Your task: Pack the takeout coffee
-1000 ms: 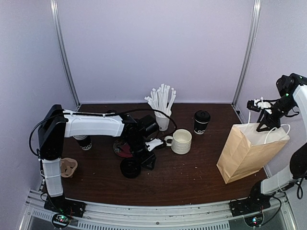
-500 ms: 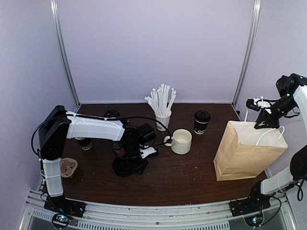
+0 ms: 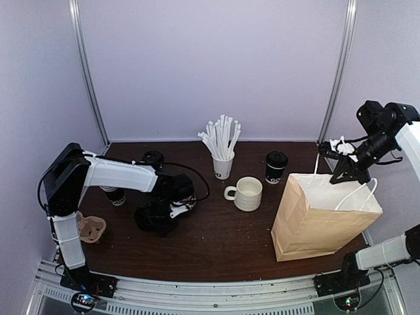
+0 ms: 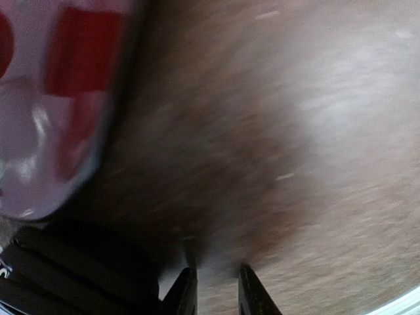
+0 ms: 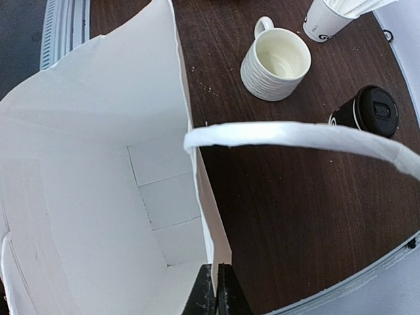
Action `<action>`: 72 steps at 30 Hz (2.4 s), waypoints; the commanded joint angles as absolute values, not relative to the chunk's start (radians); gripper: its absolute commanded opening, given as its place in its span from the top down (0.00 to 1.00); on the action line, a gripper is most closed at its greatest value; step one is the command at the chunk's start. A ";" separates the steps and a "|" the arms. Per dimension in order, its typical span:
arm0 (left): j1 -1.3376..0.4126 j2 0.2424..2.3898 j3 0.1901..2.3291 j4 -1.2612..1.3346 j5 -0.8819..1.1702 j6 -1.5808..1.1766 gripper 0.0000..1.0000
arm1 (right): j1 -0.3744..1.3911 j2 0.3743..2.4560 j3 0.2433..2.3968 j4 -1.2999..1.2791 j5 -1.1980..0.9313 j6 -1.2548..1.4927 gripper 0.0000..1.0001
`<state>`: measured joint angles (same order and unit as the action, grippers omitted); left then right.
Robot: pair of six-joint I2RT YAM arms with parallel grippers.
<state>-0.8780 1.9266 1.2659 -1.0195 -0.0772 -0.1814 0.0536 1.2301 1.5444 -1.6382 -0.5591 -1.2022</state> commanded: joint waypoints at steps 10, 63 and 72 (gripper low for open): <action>-0.870 1.718 1.323 -1.145 -0.041 -0.168 0.62 | 0.350 1.236 1.577 -1.561 -0.623 -0.925 1.00; -0.308 1.338 0.853 -1.184 -0.484 -0.788 1.00 | 0.462 1.255 1.528 -1.382 -0.647 -0.816 1.00; -0.311 1.380 0.775 -1.056 -0.296 -0.791 1.00 | 0.462 1.241 1.528 -1.379 -0.649 -0.816 1.00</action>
